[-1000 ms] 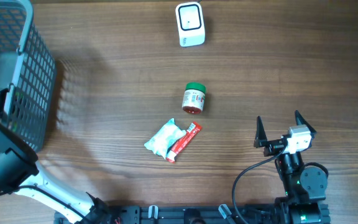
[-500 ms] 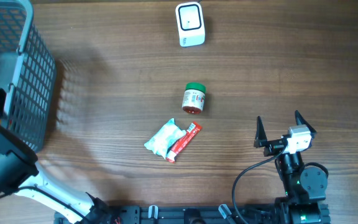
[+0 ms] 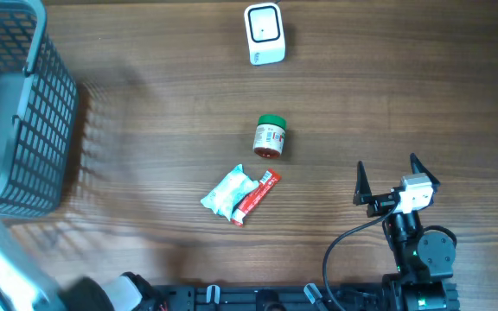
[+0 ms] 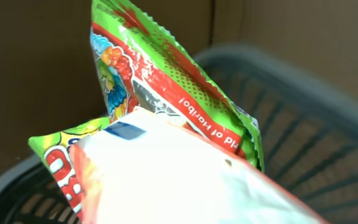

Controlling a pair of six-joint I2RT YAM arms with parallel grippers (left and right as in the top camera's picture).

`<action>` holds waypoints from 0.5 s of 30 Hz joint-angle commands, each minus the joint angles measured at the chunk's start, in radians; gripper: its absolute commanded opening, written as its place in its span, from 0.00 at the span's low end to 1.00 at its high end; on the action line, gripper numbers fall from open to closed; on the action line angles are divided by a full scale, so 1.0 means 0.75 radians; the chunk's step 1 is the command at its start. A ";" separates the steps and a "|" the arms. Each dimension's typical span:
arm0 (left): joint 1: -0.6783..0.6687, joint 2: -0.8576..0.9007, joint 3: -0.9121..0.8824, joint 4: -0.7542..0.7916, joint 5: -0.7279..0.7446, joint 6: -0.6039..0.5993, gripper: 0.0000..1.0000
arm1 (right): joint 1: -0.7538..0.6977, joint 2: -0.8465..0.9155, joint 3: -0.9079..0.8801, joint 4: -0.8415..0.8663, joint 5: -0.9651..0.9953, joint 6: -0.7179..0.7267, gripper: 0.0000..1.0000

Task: Scan the item barcode
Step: 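Lift the Haribo bag out and carry it beside the wipes pack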

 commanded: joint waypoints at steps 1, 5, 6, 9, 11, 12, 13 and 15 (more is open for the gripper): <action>-0.125 -0.164 0.016 -0.017 0.050 -0.203 0.04 | -0.005 -0.006 -0.001 0.004 0.016 -0.002 1.00; -0.330 -0.309 0.016 -0.155 0.088 -0.338 0.04 | -0.005 -0.006 -0.001 0.004 0.016 -0.002 1.00; -0.395 -0.340 0.016 -0.205 0.095 -0.373 0.04 | -0.005 -0.006 -0.001 0.004 0.016 -0.002 1.00; -0.602 -0.403 0.016 -0.343 0.093 -0.415 0.04 | -0.005 -0.006 -0.001 0.004 0.016 -0.002 1.00; -0.729 -0.416 0.016 -0.421 0.092 -0.415 0.04 | -0.005 -0.006 -0.001 0.004 0.016 -0.002 1.00; -0.801 -0.415 0.016 -0.473 0.091 -0.415 0.04 | -0.005 -0.006 -0.001 0.004 0.016 -0.001 1.00; -0.838 -0.410 0.012 -0.502 0.089 -0.421 0.04 | -0.005 -0.006 -0.001 0.004 0.016 -0.002 1.00; -0.919 -0.389 -0.003 -0.591 0.055 -0.485 0.04 | -0.005 -0.006 -0.001 0.004 0.016 -0.002 1.00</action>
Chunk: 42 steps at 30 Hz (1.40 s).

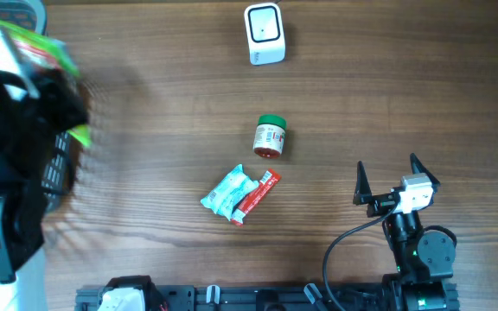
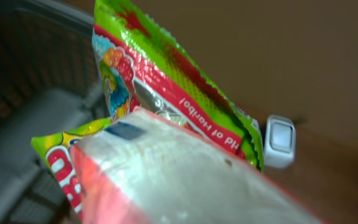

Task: Scan the item barcode
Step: 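Lift the Haribo bag out and carry it beside the wipes pack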

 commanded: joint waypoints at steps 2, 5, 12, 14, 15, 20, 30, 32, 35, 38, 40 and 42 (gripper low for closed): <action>-0.178 0.059 -0.031 -0.160 -0.036 -0.135 0.04 | -0.005 -0.006 -0.002 0.004 0.017 -0.002 1.00; -0.234 0.134 -0.113 -0.221 -0.035 -0.165 0.04 | -0.005 -0.006 -0.002 0.004 0.017 -0.002 1.00; -0.343 0.362 -0.432 -0.128 0.042 -0.218 0.04 | -0.005 -0.006 -0.002 0.004 0.017 -0.002 1.00; -0.372 0.445 -0.540 -0.046 0.098 -0.218 0.04 | -0.005 -0.006 -0.002 0.004 0.017 -0.002 1.00; -0.385 0.486 -0.588 0.001 0.121 -0.219 0.04 | -0.005 -0.006 -0.002 0.004 0.017 -0.002 1.00; -0.444 0.719 -0.803 0.256 0.160 -0.235 0.04 | -0.005 -0.006 -0.002 0.004 0.017 -0.002 1.00; -0.467 0.845 -0.795 0.379 0.164 -0.227 1.00 | -0.005 -0.006 -0.002 0.004 0.017 -0.002 1.00; -0.454 0.821 -0.778 0.377 0.164 -0.228 1.00 | -0.005 -0.006 -0.002 0.004 0.017 -0.002 1.00; -0.438 0.773 -0.763 0.361 0.165 -0.228 1.00 | -0.005 -0.006 -0.002 0.004 0.017 -0.002 1.00; -0.438 0.750 -0.763 0.290 0.164 -0.228 1.00 | -0.005 -0.006 -0.002 0.004 0.017 -0.002 1.00; -0.438 0.742 -0.762 0.250 0.162 -0.227 1.00 | -0.005 -0.006 -0.002 0.004 0.017 -0.002 1.00; -0.435 0.728 -0.761 0.244 0.159 -0.228 1.00 | -0.005 -0.006 -0.002 0.004 0.017 -0.002 1.00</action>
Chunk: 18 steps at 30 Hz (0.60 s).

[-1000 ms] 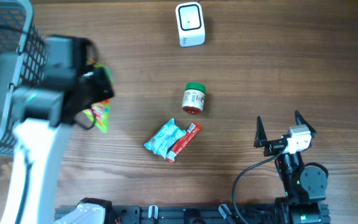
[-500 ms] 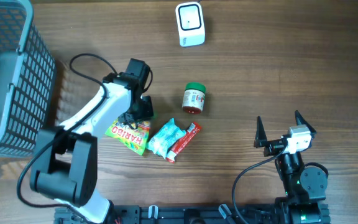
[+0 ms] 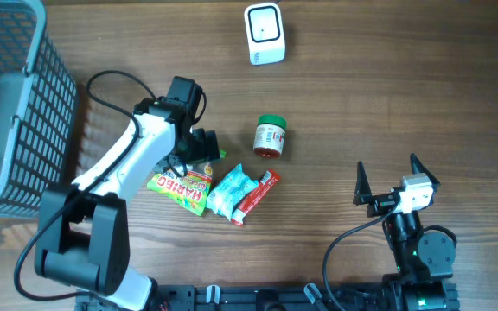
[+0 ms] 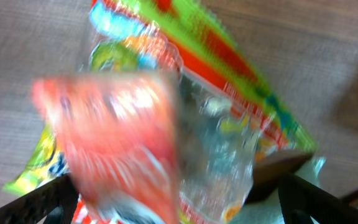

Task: Scan the item barcode

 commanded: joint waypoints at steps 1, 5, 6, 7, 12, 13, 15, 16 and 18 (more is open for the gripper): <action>0.008 -0.052 0.025 -0.017 0.006 -0.008 1.00 | -0.005 -0.006 -0.001 0.004 0.016 -0.002 1.00; 0.008 -0.108 0.026 -0.043 0.006 -0.008 1.00 | -0.005 -0.006 -0.001 0.004 0.016 -0.002 1.00; 0.008 -0.125 0.026 -0.049 0.006 -0.008 1.00 | -0.005 -0.006 -0.001 0.004 0.016 -0.002 1.00; 0.008 -0.147 0.026 -0.052 0.006 -0.008 1.00 | -0.005 -0.006 -0.001 0.004 0.016 -0.002 1.00; 0.009 -0.262 0.026 -0.032 -0.036 -0.008 1.00 | -0.005 -0.006 -0.001 0.004 0.016 -0.002 1.00; 0.009 -0.280 0.026 -0.024 -0.059 -0.008 1.00 | -0.005 -0.006 -0.001 0.004 0.016 -0.002 1.00; 0.008 -0.299 0.026 -0.012 -0.080 -0.008 1.00 | -0.005 -0.006 -0.001 0.004 0.016 -0.002 1.00; 0.008 -0.300 0.026 -0.012 -0.080 -0.008 1.00 | -0.005 -0.006 -0.001 0.004 0.016 -0.001 1.00; 0.008 -0.298 0.026 -0.012 -0.080 -0.008 1.00 | -0.005 -0.006 -0.001 0.004 0.016 -0.002 1.00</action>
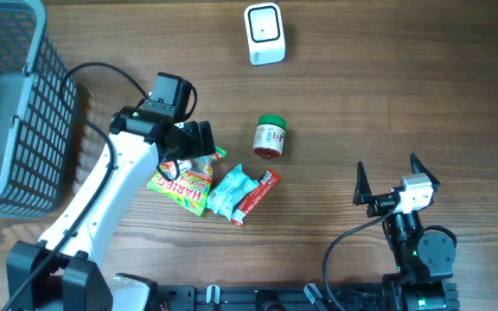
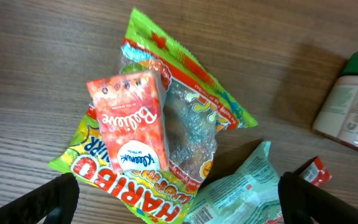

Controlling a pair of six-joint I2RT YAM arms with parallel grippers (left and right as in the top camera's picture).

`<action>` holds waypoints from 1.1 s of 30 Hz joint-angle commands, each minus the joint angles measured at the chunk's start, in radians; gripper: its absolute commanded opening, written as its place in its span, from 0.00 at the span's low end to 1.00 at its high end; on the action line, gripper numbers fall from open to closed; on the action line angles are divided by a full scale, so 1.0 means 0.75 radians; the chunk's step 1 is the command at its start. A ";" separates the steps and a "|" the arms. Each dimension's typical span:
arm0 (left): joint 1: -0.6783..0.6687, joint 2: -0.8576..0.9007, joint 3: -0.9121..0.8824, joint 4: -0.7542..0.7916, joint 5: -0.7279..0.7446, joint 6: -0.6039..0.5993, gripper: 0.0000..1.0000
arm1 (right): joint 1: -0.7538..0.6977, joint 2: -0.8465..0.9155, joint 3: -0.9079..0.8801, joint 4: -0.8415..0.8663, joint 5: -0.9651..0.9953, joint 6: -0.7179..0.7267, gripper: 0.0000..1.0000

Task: Scan the item barcode

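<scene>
A green Haribo bag [image 2: 185,134] lies flat on the table with a small red packet [image 2: 129,127] on top of it. My left gripper [image 2: 182,205] hangs open just above them, both fingertips clear of the bag. In the overhead view the left gripper [image 1: 195,154] is over the Haribo bag [image 1: 180,186]. The white scanner [image 1: 264,33] stands at the far edge. My right gripper [image 1: 394,186] is open at the near right, away from everything.
A teal packet [image 1: 227,192] and a red bar [image 1: 258,194] touch the bag's right side. A green-capped jar [image 1: 270,136] lies a little beyond them. The grey mesh basket [image 1: 15,104] fills the far left corner.
My left gripper has drawn back from the bag and the red packet. They filled the wrist view in a blur then and now lie sharp and still below the open jaws. The right arm has not moved.
My left gripper held the Haribo bag and the red packet over the basket. Then it held them at the basket's edge, with the scanner in sight. Later the bag lay on the table beside the teal packet. Now the gripper is open above it.
</scene>
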 commanded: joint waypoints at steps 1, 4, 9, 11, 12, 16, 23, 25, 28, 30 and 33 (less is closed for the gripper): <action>0.008 -0.011 0.021 0.006 -0.038 -0.008 1.00 | -0.005 -0.006 -0.001 0.004 0.016 -0.002 1.00; 0.008 -0.010 0.021 0.006 -0.037 -0.008 1.00 | -0.005 -0.006 -0.001 0.004 0.016 -0.002 1.00; 0.008 -0.010 0.021 0.068 -0.037 -0.014 1.00 | -0.005 -0.006 -0.001 0.004 0.016 -0.001 1.00; 0.008 -0.010 0.021 0.095 -0.036 -0.014 1.00 | -0.005 -0.006 -0.001 0.004 0.016 -0.002 1.00; 0.008 -0.010 0.021 0.104 -0.036 -0.013 1.00 | -0.005 -0.006 -0.001 0.004 0.016 -0.002 1.00; 0.008 -0.010 0.021 0.112 -0.036 -0.013 0.59 | -0.005 -0.006 -0.001 0.004 0.016 -0.002 1.00; 0.008 -0.010 0.021 0.022 -0.008 -0.051 0.04 | -0.005 -0.006 -0.001 0.004 0.016 -0.002 1.00; 0.008 -0.010 0.021 -0.064 -0.012 -0.086 0.04 | -0.005 -0.006 -0.001 0.004 0.016 -0.002 1.00; 0.008 -0.010 0.019 -0.183 -0.017 -0.124 0.04 | -0.005 -0.006 -0.001 0.004 0.016 -0.002 1.00; 0.007 -0.010 0.009 -0.257 -0.016 -0.124 0.04 | -0.005 -0.006 -0.001 0.004 0.016 -0.002 1.00; -0.003 -0.010 -0.052 -0.348 0.038 -0.184 0.04 | -0.005 -0.006 -0.001 0.004 0.016 -0.002 1.00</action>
